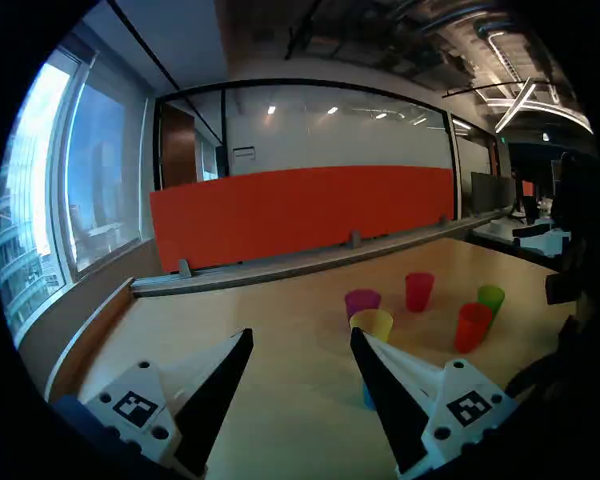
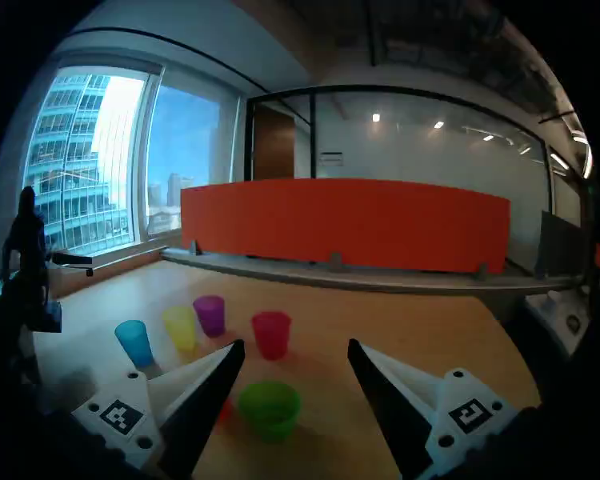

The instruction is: Pour water

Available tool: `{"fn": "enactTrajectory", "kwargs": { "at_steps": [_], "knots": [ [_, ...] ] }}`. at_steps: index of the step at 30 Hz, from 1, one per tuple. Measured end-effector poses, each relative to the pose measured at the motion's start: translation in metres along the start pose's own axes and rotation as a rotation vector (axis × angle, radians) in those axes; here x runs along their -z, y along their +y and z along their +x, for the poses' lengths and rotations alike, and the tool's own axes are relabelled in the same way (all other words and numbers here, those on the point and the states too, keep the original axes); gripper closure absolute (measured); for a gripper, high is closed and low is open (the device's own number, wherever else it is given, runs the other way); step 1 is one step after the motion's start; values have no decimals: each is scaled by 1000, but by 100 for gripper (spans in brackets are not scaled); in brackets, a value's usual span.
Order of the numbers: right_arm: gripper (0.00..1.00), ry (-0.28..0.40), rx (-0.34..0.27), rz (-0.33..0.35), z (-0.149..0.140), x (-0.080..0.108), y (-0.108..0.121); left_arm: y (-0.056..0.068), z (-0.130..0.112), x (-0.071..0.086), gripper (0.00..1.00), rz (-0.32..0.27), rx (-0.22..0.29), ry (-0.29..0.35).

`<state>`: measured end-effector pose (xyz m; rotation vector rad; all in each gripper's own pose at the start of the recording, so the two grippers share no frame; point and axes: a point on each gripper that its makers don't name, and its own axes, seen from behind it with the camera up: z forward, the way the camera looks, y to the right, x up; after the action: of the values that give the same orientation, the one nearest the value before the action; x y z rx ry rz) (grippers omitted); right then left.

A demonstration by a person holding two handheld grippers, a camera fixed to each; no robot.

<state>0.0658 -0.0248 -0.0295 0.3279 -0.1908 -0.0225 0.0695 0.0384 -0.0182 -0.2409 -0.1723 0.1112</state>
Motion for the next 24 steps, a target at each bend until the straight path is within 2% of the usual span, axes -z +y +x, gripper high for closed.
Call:
{"fn": "enactTrajectory", "kwargs": {
  "at_steps": [6, 12, 24],
  "knots": [
    [0, 66, -32, -65, 15, -1, 11, -6, 16, 6, 10, 52, 14, 73],
    [0, 116, -64, -123, 28, -4, 21, -9, 26, 9, 10, 88, 8, 113],
    [0, 178, -39, -227, 35, -3, 25, -11, 31, 7, 10, 129, 70, 163]
  ]
}}
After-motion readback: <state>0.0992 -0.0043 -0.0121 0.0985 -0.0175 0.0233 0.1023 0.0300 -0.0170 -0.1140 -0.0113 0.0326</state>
